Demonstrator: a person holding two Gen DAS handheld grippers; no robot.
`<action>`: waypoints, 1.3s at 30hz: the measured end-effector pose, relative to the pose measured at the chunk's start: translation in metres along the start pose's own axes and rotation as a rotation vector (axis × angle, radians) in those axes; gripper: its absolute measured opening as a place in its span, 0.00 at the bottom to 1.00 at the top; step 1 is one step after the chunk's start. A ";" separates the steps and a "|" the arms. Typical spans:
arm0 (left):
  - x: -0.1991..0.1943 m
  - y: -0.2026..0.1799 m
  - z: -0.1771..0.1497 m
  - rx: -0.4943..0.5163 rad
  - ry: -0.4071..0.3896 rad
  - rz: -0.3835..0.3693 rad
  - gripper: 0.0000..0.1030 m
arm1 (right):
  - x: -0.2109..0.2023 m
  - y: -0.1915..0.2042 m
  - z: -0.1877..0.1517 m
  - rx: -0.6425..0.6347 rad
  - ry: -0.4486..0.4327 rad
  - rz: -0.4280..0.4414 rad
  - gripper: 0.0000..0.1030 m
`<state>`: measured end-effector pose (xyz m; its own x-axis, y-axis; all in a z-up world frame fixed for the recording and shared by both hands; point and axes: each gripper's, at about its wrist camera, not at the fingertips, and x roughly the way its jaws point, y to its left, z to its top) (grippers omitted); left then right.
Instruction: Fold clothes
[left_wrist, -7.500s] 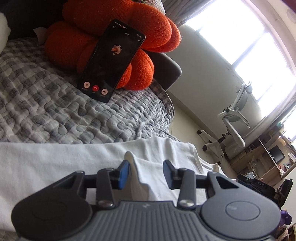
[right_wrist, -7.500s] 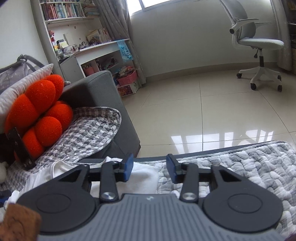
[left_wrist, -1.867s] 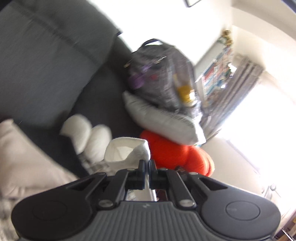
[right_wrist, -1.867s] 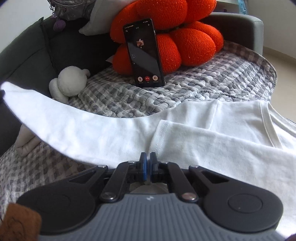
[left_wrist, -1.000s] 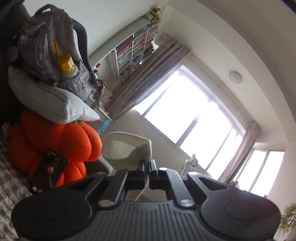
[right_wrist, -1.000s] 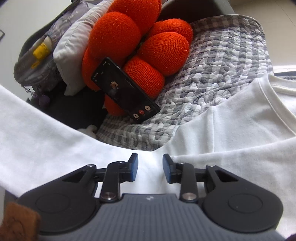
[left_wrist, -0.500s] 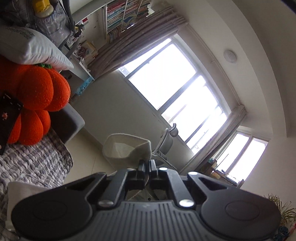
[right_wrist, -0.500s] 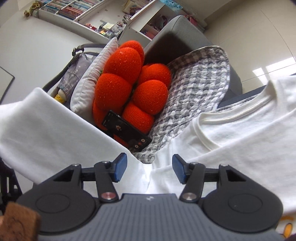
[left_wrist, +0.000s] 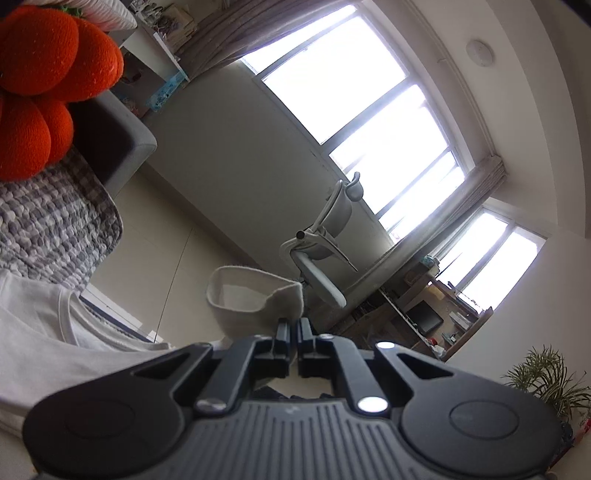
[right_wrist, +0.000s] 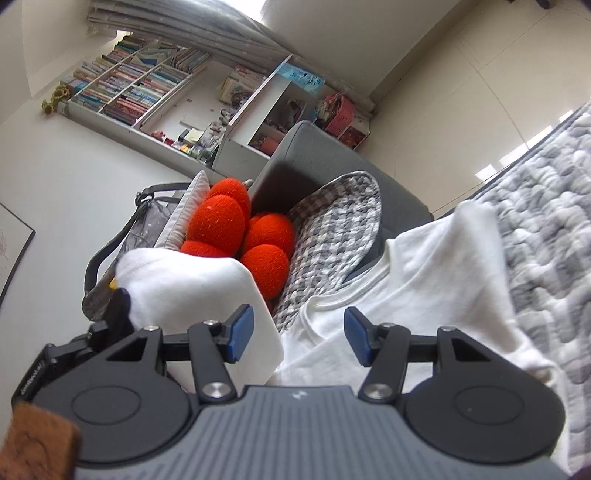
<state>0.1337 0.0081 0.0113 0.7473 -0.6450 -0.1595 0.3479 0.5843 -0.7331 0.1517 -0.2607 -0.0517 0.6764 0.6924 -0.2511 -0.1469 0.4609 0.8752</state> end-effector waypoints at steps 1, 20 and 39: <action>0.005 0.003 -0.005 -0.006 0.014 0.004 0.03 | -0.003 -0.005 0.000 0.017 -0.010 0.007 0.57; 0.045 0.029 -0.067 0.149 0.362 0.061 0.45 | -0.022 -0.052 0.000 0.147 -0.047 0.038 0.58; -0.105 0.136 0.034 0.175 0.060 0.389 0.22 | -0.010 0.024 -0.021 -0.296 0.011 -0.308 0.06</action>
<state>0.1215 0.1722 -0.0494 0.8095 -0.3846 -0.4435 0.1414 0.8610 -0.4886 0.1263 -0.2453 -0.0368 0.7135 0.5029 -0.4879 -0.1413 0.7853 0.6028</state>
